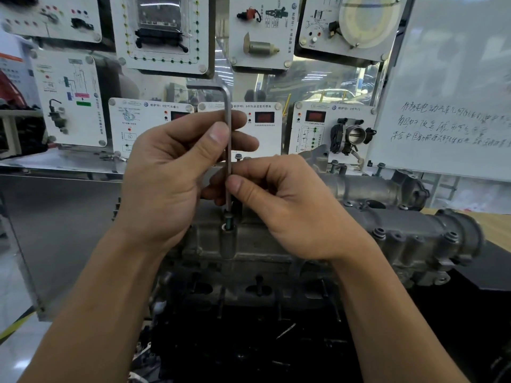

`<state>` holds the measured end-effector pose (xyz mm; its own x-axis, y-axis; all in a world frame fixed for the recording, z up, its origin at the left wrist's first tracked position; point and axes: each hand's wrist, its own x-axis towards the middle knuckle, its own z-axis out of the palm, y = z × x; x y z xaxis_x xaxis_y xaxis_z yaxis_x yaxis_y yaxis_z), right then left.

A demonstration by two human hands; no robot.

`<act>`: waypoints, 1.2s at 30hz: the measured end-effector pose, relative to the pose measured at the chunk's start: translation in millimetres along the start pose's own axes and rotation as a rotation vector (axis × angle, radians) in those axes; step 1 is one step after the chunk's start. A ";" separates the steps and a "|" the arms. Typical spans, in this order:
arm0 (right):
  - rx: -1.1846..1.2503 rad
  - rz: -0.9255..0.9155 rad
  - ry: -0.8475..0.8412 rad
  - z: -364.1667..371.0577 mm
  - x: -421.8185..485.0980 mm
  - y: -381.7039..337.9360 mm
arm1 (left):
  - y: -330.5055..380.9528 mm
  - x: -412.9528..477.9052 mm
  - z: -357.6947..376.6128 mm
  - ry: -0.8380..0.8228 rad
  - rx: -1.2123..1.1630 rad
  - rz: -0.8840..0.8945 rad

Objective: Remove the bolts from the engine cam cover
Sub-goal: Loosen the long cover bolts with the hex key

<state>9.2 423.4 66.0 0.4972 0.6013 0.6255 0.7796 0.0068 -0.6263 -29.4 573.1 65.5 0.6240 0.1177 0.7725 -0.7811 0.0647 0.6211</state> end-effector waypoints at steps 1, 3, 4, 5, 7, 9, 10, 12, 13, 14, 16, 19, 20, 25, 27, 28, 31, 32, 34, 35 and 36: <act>-0.005 0.002 0.002 0.5 0.0 -0.1 | -0.3 0.5 1.1 0.021 -0.005 0.019; -0.002 -0.013 0.031 3.0 -0.7 -1.2 | -0.4 1.4 3.5 0.052 -0.018 0.051; 0.002 -0.022 0.064 4.7 -0.8 -1.5 | -0.5 1.3 5.0 0.068 -0.020 0.063; 0.013 -0.028 0.106 5.9 -0.7 -1.2 | -1.0 1.3 6.5 0.091 -0.023 0.072; 0.056 -0.033 0.187 6.9 0.1 -0.1 | -2.2 2.1 8.5 0.154 -0.017 0.080; 0.068 -0.027 0.232 6.2 0.8 0.2 | -2.9 3.4 8.8 0.193 0.012 0.078; 0.062 -0.026 0.237 5.3 0.8 0.4 | -2.3 3.7 8.5 0.192 0.018 0.070; 0.055 -0.028 0.197 2.9 0.2 0.4 | -0.6 3.5 6.7 0.139 0.009 0.043; 0.058 -0.026 0.157 1.8 -0.1 0.2 | 0.2 2.6 5.3 0.091 0.009 0.021; 0.063 -0.020 0.116 0.8 -0.3 0.2 | 1.3 1.2 4.2 0.039 0.019 -0.005; 0.051 -0.001 0.045 -1.6 -0.4 0.3 | 1.9 -1.2 2.6 -0.032 0.071 -0.044; 0.005 -0.002 0.005 -4.0 -0.5 -0.2 | 4.9 -2.7 2.8 -0.065 0.105 -0.052; 0.001 0.000 0.003 -4.8 -0.2 -0.1 | 5.7 -2.8 3.4 -0.065 0.116 -0.050; 0.083 -0.020 0.065 -7.9 -1.0 -4.7 | 7.3 1.4 8.1 -0.046 0.070 0.006; 0.136 -0.063 0.150 -9.6 -3.4 -7.3 | 8.9 3.9 15.2 -0.051 0.032 0.028; 0.155 -0.074 0.181 -11.8 -4.6 -7.5 | 9.6 5.2 19.8 -0.061 0.015 0.032; 0.156 -0.078 0.233 -24.5 -9.5 -7.0 | 8.3 9.6 34.4 -0.092 0.029 0.041; 0.141 -0.069 0.238 -30.2 -12.0 -6.7 | 7.6 10.9 38.9 -0.105 0.051 0.042; 0.097 -0.049 0.230 -43.8 -19.4 -5.0 | 5.3 12.3 48.2 -0.137 0.083 0.024; 0.079 -0.032 0.215 -50.2 -23.4 -3.9 | 3.6 12.2 51.8 -0.149 0.086 0.005; 0.066 -0.007 0.193 -55.5 -27.1 -3.2 | 2.4 11.4 55.3 -0.163 0.085 -0.016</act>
<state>14.4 362.7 76.9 0.5602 0.4371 0.7036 0.7600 0.0666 -0.6464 -22.9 519.8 83.1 0.6368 -0.0455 0.7697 -0.7709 -0.0191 0.6367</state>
